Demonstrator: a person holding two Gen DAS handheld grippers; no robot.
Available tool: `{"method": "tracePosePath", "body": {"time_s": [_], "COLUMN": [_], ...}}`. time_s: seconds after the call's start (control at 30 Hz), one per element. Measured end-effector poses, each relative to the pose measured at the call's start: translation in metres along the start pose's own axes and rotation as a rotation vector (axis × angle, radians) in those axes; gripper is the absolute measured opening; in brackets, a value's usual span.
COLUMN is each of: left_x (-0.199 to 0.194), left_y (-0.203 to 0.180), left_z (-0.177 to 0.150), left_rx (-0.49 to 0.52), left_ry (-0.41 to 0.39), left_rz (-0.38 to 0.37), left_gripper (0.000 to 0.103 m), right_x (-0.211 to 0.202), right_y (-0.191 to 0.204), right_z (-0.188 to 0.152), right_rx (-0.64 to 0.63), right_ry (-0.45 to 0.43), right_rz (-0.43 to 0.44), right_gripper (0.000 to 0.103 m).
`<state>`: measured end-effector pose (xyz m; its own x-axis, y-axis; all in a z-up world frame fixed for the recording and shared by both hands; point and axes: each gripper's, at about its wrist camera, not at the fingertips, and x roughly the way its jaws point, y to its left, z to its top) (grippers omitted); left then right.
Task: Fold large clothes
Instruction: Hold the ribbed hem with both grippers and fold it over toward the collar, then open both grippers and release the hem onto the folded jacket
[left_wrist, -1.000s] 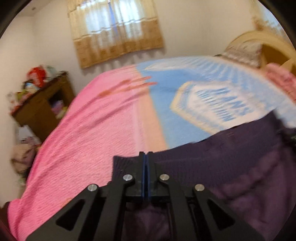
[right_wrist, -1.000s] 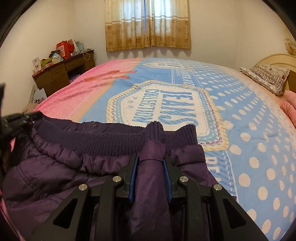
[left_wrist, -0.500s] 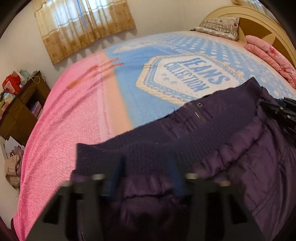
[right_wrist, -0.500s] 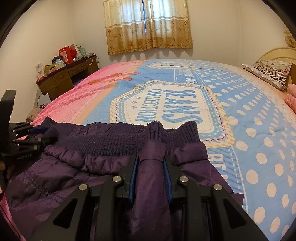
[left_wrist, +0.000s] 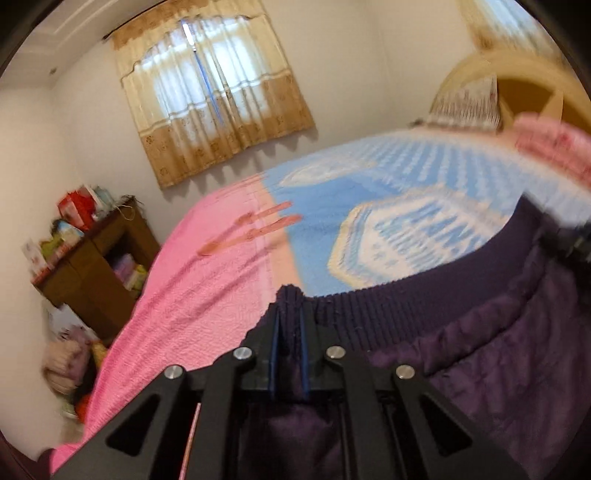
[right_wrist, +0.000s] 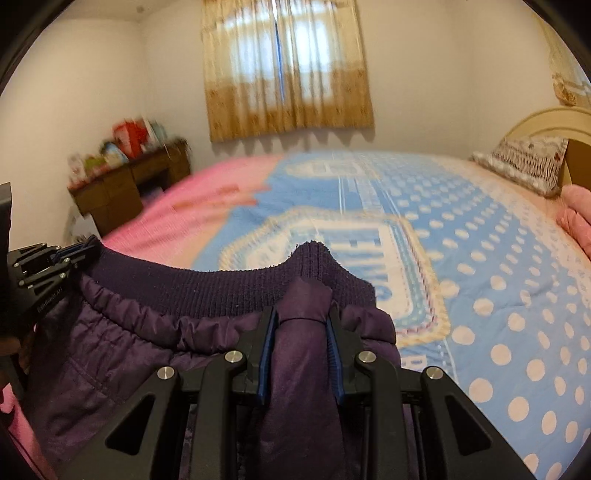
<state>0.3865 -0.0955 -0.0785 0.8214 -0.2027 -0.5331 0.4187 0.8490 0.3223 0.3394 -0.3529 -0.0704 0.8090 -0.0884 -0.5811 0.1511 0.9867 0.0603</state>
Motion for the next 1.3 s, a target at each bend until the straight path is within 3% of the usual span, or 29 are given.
{"method": "tracePosePath", "body": {"time_s": [0.17, 0.4, 1.3], "left_x": [0.057, 0.061, 0.065], "left_y": [-0.008, -0.016, -0.018], "left_z": [-0.031, -0.037, -0.04], "left_rx": [-0.009, 0.009, -0.017], "left_ry": [0.144, 0.146, 0.161], "left_rz": [0.018, 0.049, 0.03], "left_gripper": [0.011, 0.012, 0.013], "right_x": [0.033, 0.049, 0.056], "right_y": [-0.001, 0.006, 0.018], "right_z": [-0.019, -0.03, -0.033], "right_rx": [-0.008, -0.062, -0.133], "right_ry": [0.121, 0.182, 0.193], "right_rz": [-0.036, -0.078, -0.14], "right_gripper": [0.026, 0.027, 0.029]}}
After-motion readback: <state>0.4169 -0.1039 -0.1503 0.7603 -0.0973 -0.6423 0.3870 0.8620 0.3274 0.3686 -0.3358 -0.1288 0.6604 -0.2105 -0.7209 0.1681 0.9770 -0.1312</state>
